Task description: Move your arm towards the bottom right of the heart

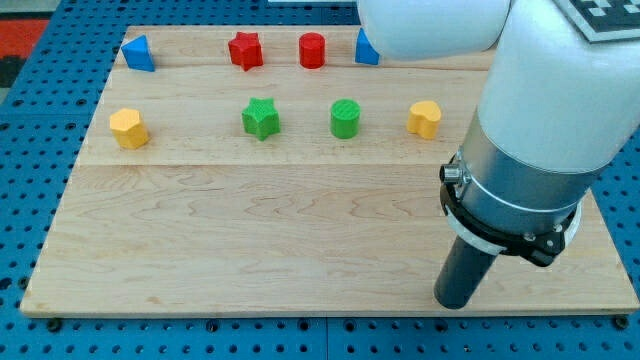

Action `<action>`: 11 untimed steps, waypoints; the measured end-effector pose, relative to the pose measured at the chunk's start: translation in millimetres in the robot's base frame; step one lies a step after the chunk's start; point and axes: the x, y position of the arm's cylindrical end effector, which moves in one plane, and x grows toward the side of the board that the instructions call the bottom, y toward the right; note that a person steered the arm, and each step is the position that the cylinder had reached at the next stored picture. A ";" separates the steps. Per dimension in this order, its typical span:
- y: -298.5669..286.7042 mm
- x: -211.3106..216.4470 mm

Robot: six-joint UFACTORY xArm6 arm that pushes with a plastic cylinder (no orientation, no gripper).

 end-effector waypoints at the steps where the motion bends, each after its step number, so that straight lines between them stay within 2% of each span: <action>1: 1.1 -0.1; 5: -5.2 8.7; 6: 60.0 8.9; 7: 107.5 -6.6; 8: 116.1 -63.6; 11: 115.6 -71.7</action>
